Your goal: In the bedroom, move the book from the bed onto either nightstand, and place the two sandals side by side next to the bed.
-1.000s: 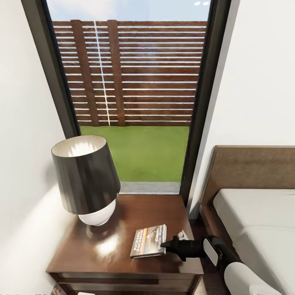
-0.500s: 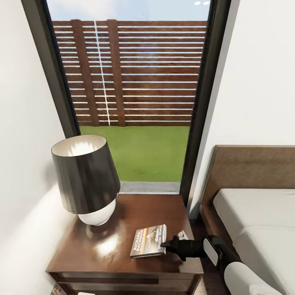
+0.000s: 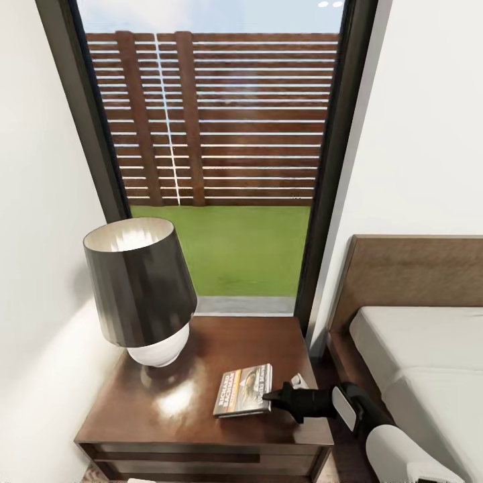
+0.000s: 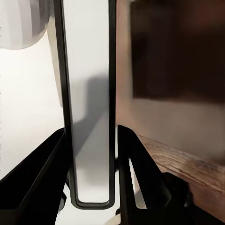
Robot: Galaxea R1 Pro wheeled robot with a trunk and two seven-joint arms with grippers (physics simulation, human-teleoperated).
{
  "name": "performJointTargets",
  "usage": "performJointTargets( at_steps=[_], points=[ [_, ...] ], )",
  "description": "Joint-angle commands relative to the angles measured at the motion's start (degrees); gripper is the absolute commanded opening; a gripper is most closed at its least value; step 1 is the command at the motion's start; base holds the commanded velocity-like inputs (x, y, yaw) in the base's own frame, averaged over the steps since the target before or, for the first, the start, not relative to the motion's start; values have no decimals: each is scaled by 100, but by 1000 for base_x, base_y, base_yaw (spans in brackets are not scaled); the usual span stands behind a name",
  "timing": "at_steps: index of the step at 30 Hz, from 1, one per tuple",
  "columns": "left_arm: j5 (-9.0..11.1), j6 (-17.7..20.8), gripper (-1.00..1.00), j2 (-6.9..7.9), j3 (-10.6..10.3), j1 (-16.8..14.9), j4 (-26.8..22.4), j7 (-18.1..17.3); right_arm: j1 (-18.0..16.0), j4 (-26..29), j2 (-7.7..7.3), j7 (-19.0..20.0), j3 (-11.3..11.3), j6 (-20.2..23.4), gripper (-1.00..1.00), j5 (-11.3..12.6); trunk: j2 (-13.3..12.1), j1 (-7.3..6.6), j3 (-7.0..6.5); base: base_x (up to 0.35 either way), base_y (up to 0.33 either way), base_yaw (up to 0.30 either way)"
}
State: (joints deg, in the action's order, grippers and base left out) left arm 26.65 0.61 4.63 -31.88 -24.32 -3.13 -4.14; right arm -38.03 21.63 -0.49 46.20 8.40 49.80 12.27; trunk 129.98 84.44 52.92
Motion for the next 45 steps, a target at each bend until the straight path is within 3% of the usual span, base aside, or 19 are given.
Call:
performJointTargets(
  at_steps=[1,13,19,35,40,45],
  points=[
    [60,5,100,3,-46,-2,-3,-17,-14,-1,3,21,30,21,-100,-23,2,-1,5,0,0,0],
    [60,1,100,3,-46,-2,-3,-17,-113,-7,7,19,32,21,-100,-23,2,-1,5,0,0,0],
    [60,1,100,3,-46,-2,-3,-17,-146,-8,6,-20,31,21,-100,-23,243,131,113,0,0,0],
    [60,1,100,3,-46,-2,-3,-17,-191,-11,7,-65,32,21,-100,-23,243,131,113,0,0,0],
    [60,1,100,3,-46,-2,-3,-17,-205,-16,7,-86,33,21,-100,-23,443,240,203,0,0,0],
    [60,1,100,3,-46,-2,-3,-17,-211,-13,11,-100,37,21,-100,-23,443,240,203,0,0,0]
  ],
)
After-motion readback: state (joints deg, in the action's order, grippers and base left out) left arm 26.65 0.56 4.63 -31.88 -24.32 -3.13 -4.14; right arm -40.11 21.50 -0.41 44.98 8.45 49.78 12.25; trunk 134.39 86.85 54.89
